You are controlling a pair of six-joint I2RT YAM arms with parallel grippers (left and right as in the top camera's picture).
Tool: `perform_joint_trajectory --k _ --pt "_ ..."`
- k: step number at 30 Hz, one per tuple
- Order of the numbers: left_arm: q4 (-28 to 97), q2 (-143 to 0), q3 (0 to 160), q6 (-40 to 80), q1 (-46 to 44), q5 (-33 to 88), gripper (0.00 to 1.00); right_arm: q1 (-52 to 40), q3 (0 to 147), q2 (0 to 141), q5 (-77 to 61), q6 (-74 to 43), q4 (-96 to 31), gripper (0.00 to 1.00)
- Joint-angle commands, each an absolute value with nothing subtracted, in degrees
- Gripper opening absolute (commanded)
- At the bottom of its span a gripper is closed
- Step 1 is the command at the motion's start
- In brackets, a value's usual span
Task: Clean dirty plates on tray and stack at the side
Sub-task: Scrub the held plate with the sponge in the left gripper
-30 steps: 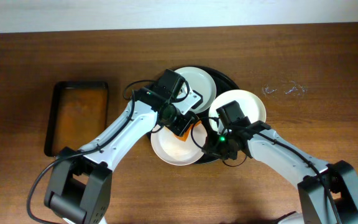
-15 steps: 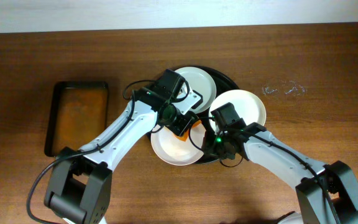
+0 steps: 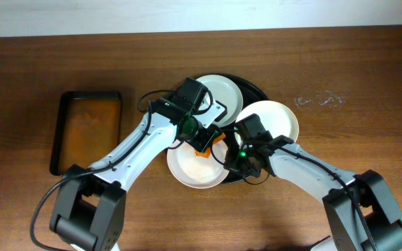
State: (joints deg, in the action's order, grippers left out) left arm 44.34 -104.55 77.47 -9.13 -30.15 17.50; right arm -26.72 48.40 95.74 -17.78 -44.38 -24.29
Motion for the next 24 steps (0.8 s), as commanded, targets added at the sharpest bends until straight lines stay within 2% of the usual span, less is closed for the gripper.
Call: perform_joint_trajectory --k 1,14,21,24 --pt "44.2 -106.8 78.7 -8.6 -30.3 18.2 0.0 -27.4 48.2 96.5 -19.2 -44.0 -25.0 0.04" --pt "44.8 -110.3 78.6 -7.9 -30.3 24.5 0.0 -27.4 48.2 96.5 -20.2 -44.0 -25.0 0.04" --pt "45.6 -115.2 78.6 -7.1 -30.2 23.6 0.0 -27.4 48.2 96.5 -20.6 -44.0 -25.0 0.04" --pt "45.7 -115.4 78.6 -7.1 -30.2 18.6 0.0 -27.4 48.2 96.5 -20.6 -44.0 -25.0 0.04"
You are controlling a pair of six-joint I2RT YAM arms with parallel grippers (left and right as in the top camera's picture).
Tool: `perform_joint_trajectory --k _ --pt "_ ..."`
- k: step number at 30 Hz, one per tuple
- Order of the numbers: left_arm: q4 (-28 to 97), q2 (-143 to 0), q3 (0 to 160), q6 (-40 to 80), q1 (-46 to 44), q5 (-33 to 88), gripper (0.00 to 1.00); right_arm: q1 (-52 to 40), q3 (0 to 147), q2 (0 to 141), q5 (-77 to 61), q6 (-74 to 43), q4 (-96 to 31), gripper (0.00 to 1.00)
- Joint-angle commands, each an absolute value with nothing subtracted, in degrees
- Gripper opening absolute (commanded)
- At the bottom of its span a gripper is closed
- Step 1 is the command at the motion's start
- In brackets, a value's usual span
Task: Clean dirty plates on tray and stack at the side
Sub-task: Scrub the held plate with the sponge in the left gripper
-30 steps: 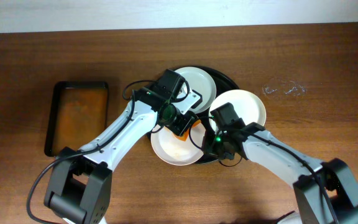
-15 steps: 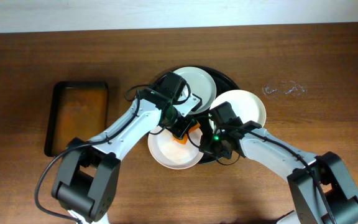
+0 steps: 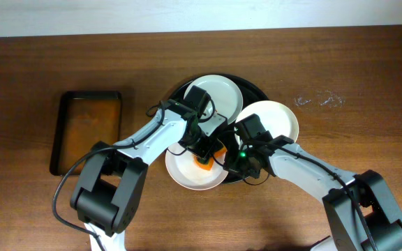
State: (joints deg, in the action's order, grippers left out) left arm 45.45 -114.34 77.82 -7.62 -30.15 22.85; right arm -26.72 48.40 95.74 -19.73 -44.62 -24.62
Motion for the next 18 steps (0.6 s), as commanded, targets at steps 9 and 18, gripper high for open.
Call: perform_joint_trajectory --k 9,18 --pt "46.6 -115.4 78.6 -7.1 -30.2 2.9 0.0 -27.4 48.2 96.5 -20.6 -44.0 -25.0 0.04" --pt "47.4 -115.3 80.4 -6.7 -30.2 -3.2 0.0 -27.4 48.2 96.5 -20.6 -44.0 -25.0 0.04"
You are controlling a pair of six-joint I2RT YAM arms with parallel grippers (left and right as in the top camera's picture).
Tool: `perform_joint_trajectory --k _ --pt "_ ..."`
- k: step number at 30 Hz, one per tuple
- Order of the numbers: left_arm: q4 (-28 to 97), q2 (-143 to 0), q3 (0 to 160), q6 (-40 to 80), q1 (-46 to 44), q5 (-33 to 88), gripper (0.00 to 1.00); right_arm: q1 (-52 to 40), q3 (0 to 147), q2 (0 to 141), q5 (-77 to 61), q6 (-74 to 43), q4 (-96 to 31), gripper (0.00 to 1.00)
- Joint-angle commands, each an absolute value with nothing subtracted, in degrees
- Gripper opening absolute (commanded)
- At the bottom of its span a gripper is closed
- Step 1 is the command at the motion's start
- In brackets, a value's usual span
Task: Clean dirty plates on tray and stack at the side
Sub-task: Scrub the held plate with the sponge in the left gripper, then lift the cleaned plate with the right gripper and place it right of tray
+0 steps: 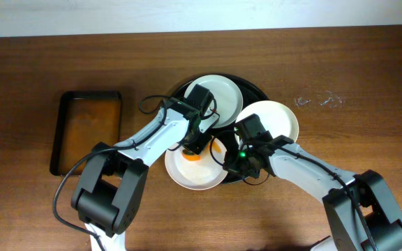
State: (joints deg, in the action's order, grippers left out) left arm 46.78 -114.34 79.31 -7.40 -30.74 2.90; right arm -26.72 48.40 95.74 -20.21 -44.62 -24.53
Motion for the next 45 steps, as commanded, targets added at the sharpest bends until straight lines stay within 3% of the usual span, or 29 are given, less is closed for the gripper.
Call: perform_joint_trajectory --k 1,6,15,22,32,38,45 --pt "48.1 -115.3 81.5 -6.7 -30.2 -4.5 0.0 -27.4 48.2 96.5 -20.6 -44.0 -25.0 0.04" --pt "52.6 -114.6 87.1 -6.7 -30.2 -13.9 0.0 -27.4 48.2 96.5 -20.6 -44.0 -25.0 0.04" --pt "54.1 -108.1 91.5 -5.0 -30.2 -18.9 0.0 -27.4 48.2 96.5 -20.6 -44.0 -25.0 0.04" --pt "55.3 -107.4 89.0 -4.4 -30.2 8.3 0.0 -27.4 48.2 96.5 -21.0 -44.0 -25.1 0.04" --pt "51.1 -108.0 80.1 -4.8 -30.2 7.7 0.0 -27.3 49.5 95.4 -19.6 -44.0 -28.1 0.04" --pt "49.9 -106.2 80.2 -4.0 -28.5 5.1 0.0 -27.3 53.8 92.3 -9.7 -42.1 -38.8 0.04" --pt "49.3 -99.7 80.2 -0.8 -18.6 8.8 0.0 -27.3 64.9 91.6 2.8 -32.5 -55.4 0.04"
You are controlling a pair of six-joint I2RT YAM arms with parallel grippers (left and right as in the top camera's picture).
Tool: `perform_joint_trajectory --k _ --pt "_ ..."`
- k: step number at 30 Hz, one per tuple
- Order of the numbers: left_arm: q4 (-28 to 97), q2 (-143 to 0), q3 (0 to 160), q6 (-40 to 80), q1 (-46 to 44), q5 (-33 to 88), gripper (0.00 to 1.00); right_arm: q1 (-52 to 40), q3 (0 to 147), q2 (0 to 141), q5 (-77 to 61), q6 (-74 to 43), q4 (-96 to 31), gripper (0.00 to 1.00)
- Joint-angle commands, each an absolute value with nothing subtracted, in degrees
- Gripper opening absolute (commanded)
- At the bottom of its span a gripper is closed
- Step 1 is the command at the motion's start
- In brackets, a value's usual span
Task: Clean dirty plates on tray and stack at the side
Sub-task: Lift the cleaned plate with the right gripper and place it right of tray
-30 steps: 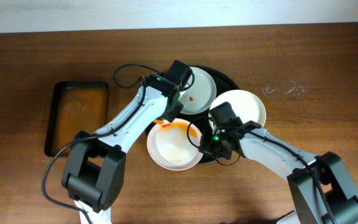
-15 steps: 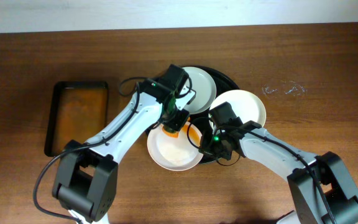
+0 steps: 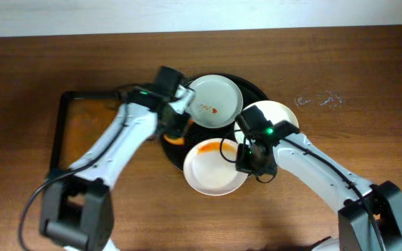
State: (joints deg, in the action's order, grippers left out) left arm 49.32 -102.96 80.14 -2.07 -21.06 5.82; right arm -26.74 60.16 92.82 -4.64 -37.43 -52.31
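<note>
A round black tray (image 3: pixel 257 89) holds three white plates. The front plate (image 3: pixel 213 173) has an orange smear along its upper rim. Red specks mark the back plate (image 3: pixel 218 94), and the right plate (image 3: pixel 281 115) lies partly under my right arm. My left gripper (image 3: pixel 176 132) is shut on an orange sponge (image 3: pixel 175 139) at the tray's left edge, just left of the front plate. My right gripper (image 3: pixel 246 155) is shut on the front plate's right rim.
A brown rectangular tray (image 3: pixel 67 139) lies at the left, with my left arm crossing above its right side. A faint white smudge (image 3: pixel 319 101) marks the wooden table to the right of the plates.
My left gripper has carried the sponge off the front plate to the tray's left edge. The front plate, held by my right gripper, now sits a little further right.
The sponge in my left gripper first rested on the front plate's upper right part, then near its middle, then at its upper left. All that while my right gripper held the plate's right rim. Now the sponge is off the plate, which keeps an orange smear.
</note>
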Motion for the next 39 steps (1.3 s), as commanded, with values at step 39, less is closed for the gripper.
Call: perform_joint_trajectory --k 39 --pt "49.8 -99.5 80.2 -0.8 -16.6 11.2 0.0 -44.0 87.3 96.9 60.6 -7.0 -67.1 0.04"
